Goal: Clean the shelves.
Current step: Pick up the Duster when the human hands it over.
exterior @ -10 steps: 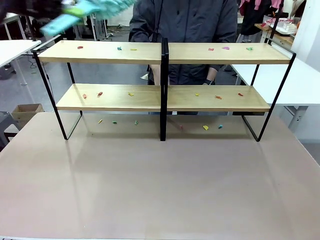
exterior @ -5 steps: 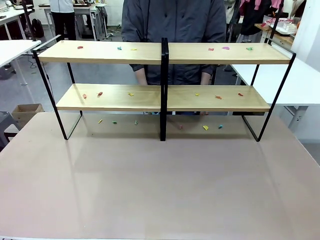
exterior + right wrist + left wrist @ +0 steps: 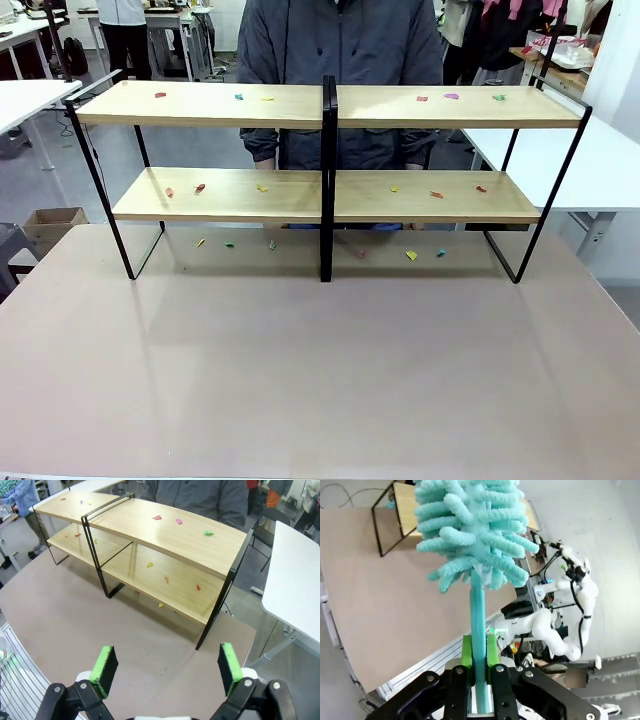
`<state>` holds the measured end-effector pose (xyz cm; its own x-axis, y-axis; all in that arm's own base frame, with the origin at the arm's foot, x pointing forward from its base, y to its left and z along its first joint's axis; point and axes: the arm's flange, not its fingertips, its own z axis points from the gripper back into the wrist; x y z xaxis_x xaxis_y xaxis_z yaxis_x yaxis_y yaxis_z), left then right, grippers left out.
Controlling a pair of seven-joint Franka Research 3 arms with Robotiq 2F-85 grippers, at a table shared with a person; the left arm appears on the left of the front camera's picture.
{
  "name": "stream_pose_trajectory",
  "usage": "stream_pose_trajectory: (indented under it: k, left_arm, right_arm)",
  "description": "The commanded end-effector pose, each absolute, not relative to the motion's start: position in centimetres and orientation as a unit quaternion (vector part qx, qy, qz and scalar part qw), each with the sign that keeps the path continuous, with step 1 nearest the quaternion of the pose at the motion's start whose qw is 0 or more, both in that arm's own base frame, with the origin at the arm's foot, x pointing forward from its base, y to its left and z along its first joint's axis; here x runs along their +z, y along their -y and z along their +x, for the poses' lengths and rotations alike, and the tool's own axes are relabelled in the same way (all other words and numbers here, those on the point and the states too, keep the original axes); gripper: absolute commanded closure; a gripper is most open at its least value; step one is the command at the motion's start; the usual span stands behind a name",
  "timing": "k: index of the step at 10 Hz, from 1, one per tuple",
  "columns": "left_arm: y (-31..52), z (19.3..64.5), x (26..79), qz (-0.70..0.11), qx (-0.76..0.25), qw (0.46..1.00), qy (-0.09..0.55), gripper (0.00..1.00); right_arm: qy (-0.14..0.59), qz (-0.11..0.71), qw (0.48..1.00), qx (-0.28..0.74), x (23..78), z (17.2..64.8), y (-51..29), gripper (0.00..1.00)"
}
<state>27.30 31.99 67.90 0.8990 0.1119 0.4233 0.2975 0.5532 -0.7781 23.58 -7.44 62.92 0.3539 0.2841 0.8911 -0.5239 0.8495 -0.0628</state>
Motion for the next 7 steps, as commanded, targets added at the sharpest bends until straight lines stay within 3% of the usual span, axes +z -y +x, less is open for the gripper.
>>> stream_pose_trajectory:
  k: [1,7]
  left_arm:
    - [-31.0,27.49,68.49,-0.472,-0.072,0.852,0.214,1.0]
    - [-31.0,27.49,68.49,-0.472,-0.072,0.852,0.214,1.0]
  right_arm:
    - [0.512,0.116,0.814,0.247,62.95,23.57,7.54,0.0]
    - [0.512,0.116,0.814,0.247,62.95,23.57,7.54,0.0]
